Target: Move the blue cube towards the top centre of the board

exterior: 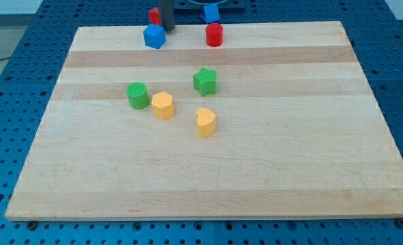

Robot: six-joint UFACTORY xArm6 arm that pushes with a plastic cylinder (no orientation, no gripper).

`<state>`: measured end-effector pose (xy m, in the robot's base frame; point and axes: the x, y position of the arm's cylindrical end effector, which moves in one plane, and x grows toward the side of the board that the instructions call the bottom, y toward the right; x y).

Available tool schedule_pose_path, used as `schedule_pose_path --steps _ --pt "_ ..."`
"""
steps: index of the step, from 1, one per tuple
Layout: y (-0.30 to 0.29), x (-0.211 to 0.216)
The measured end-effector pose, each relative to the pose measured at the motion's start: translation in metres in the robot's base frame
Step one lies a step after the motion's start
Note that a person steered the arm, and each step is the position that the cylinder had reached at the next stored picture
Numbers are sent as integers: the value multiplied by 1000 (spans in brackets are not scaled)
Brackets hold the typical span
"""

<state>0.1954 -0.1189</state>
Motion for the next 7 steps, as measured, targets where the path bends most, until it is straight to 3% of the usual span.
schedule_pose_path --steps 2,3,5,6,7 --pt "-85 19" --pt "-51 38" --pt "34 27" --pt "46 66" --pt "64 53"
